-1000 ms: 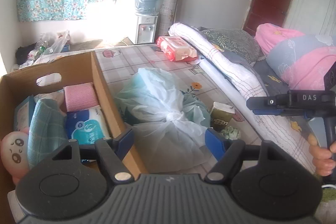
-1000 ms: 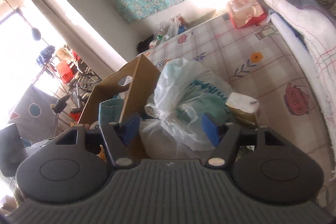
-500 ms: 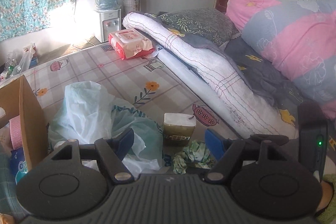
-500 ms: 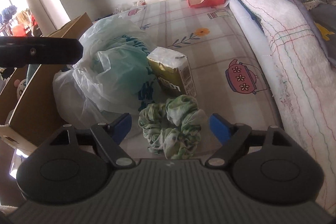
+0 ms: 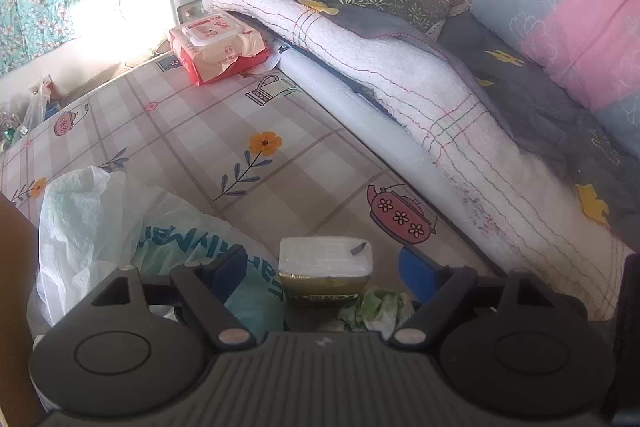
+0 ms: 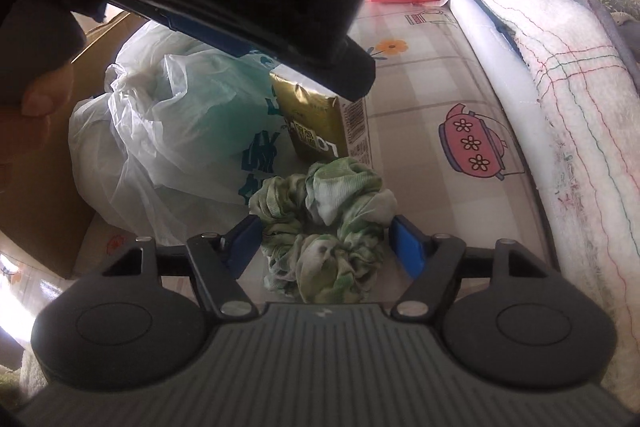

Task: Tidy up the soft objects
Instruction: 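Grasp the green scrunchie with the right gripper while the left gripper grasps the gold box, then carry the gold box with the left gripper into the cardboard box and release, then lower the green scrunchie into the box and open the right gripper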

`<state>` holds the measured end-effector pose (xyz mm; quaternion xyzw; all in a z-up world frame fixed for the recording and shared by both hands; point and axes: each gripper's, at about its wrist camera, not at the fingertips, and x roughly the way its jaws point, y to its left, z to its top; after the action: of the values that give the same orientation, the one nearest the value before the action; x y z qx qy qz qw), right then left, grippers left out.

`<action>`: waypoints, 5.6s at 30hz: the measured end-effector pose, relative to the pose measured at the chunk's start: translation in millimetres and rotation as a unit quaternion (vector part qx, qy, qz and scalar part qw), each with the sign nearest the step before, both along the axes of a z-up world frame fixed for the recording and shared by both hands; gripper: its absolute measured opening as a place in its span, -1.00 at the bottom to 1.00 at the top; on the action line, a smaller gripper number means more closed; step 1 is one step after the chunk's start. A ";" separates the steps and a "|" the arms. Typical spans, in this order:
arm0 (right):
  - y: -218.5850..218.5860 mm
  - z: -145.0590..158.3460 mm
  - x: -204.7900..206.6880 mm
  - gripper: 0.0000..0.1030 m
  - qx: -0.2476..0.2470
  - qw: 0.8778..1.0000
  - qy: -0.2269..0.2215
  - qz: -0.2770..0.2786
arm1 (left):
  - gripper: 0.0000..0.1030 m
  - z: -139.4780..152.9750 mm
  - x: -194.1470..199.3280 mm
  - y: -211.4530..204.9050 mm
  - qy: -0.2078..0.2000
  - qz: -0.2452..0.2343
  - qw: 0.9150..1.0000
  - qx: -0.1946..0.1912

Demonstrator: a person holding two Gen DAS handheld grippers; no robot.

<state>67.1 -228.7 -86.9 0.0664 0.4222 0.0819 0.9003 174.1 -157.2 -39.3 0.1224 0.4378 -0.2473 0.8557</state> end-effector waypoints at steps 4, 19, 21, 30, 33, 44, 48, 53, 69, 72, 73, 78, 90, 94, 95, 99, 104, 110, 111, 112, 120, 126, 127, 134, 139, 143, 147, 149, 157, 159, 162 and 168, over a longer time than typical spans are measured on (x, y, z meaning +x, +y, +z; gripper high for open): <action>-4.4 0.3 -1.9 0.06 -0.002 1.000 -0.004 -0.006 | 0.36 -8.5 9.7 1.5 0.014 0.017 1.000 -0.002; -26.7 2.3 -15.5 -0.45 0.029 0.997 0.000 -0.066 | 0.04 -2.1 2.2 9.3 0.001 0.020 0.999 -0.036; -30.8 4.5 -20.2 -0.46 0.040 0.996 0.000 -0.077 | 0.04 3.9 -1.5 14.4 -0.001 0.024 0.999 -0.046; -35.9 40.4 -49.4 -0.46 0.088 0.991 -0.050 -0.091 | 0.04 53.5 -36.9 64.5 -0.029 0.060 0.991 -0.117; -28.3 52.3 -52.4 -0.46 0.092 0.991 -0.061 -0.078 | 0.04 73.0 -51.9 92.8 -0.044 0.080 0.986 -0.141; 19.0 105.5 -43.5 -0.45 0.106 0.987 -0.117 0.010 | 0.05 119.0 -104.3 216.8 -0.112 0.212 0.957 -0.163; 40.8 118.8 -31.8 -0.44 0.121 0.984 -0.123 0.045 | 0.05 123.4 -120.6 262.2 -0.120 0.260 0.946 -0.154; 71.4 125.2 -21.5 -0.41 0.135 0.981 -0.113 0.078 | 0.05 109.0 -123.9 299.9 -0.062 0.273 0.950 -0.139; 105.9 140.9 -19.5 -0.37 0.104 0.984 -0.111 0.091 | 0.06 9.3 -75.3 308.1 0.144 0.191 0.971 0.008; 111.0 142.9 -17.7 -0.37 0.101 0.984 -0.113 0.092 | 0.06 2.0 -68.9 305.4 0.142 0.189 0.972 0.000; 113.1 142.5 -16.3 -0.37 0.100 0.984 -0.113 0.094 | 0.06 -0.1 -66.6 305.2 0.140 0.190 0.972 0.000; 128.1 154.0 -7.4 -0.37 0.094 0.981 -0.119 0.119 | 0.06 -14.9 -58.2 308.8 0.155 0.195 0.969 -0.009; 185.6 163.5 7.3 -0.37 0.100 0.972 -0.098 0.191 | 0.05 -19.4 -67.5 322.8 0.149 0.199 0.969 -0.008; 201.7 159.4 5.9 -0.36 0.095 0.970 -0.083 0.209 | 0.06 -11.6 -71.5 332.5 0.137 0.206 0.969 -0.018; 206.6 158.1 5.2 -0.35 0.093 0.969 -0.080 0.214 | 0.06 -11.0 -72.6 333.8 0.135 0.208 0.969 -0.017; 219.3 153.0 3.3 -0.33 0.083 0.968 -0.071 0.228 | 0.06 -10.9 -73.2 334.3 0.133 0.211 0.968 -0.020; 230.1 152.0 2.6 -0.33 0.066 0.970 -0.075 0.222 | 0.15 -14.6 -68.9 325.0 0.135 0.201 0.970 -0.019; 215.7 155.0 2.8 -0.33 0.070 0.973 -0.077 0.207 | 0.22 -28.5 -56.2 309.0 0.154 0.188 0.970 0.003; 214.3 155.5 2.0 -0.33 0.071 0.973 -0.077 0.206 | 0.22 -30.9 -54.2 308.5 0.161 0.189 0.969 0.004; 212.3 156.1 1.2 -0.33 0.072 0.973 -0.077 0.204 | 0.21 -31.8 -53.5 308.9 0.165 0.191 0.968 0.005; 214.2 157.2 -0.8 -0.33 0.078 0.971 -0.077 0.212 | 0.16 -28.8 -56.1 321.1 0.166 0.238 0.957 0.004; 220.8 153.8 -0.3 -0.21 0.073 0.969 -0.069 0.228 | 0.21 -20.4 -63.4 330.4 0.160 0.252 0.954 -0.020; 221.8 152.8 0.4 -0.06 0.072 0.969 -0.065 0.229 | 0.23 -19.2 -64.1 334.3 0.159 0.255 0.953 -0.026; 214.0 152.3 0.2 0.10 0.086 0.971 -0.066 0.213 | 0.28 -9.8 -68.3 334.7 0.146 0.265 0.952 -0.039; 201.2 159.0 -1.9 0.11 0.101 0.972 -0.080 0.195 | 0.31 -1.9 -69.5 331.0 0.129 0.265 0.954 -0.044; 192.5 160.8 -6.8 0.19 0.108 0.974 -0.086 0.182 | 0.44 8.4 -72.7 326.0 0.107 0.262 0.958 -0.051; 181.4 159.2 -13.7 0.34 0.120 0.975 -0.087 0.164 | 0.58 25.8 -85.0 318.7 0.064 0.261 0.961 -0.060; 175.4 157.9 -17.1 0.45 0.127 0.976 -0.087 0.153 | 0.65 34.9 -93.4 316.3 0.038 0.262 0.962 -0.071; 154.3 156.3 -32.9 0.65 0.160 0.978 -0.087 0.103 | 0.95 69.7 -142.3 304.5 -0.066 0.279 0.954 -0.092; 153.1 157.8 -38.5 0.69 0.158 0.978 -0.092 0.097 | 1.00 75.7 -155.7 303.0 -0.080 0.287 0.949 -0.102; 152.9 160.4 -47.8 0.72 0.144 0.980 -0.100 0.090 | 1.00 79.7 -175.4 305.2 -0.100 0.304 0.940 -0.118; 164.2 159.2 -64.2 0.96 0.110 0.984 -0.098 0.098 | 1.00 76.3 -204.1 306.4 -0.119 0.347 0.926 -0.093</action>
<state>3.0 -64.5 72.3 0.1151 0.3245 0.2219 0.9123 -30.0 149.1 37.0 -0.0887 0.3233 0.0421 0.9412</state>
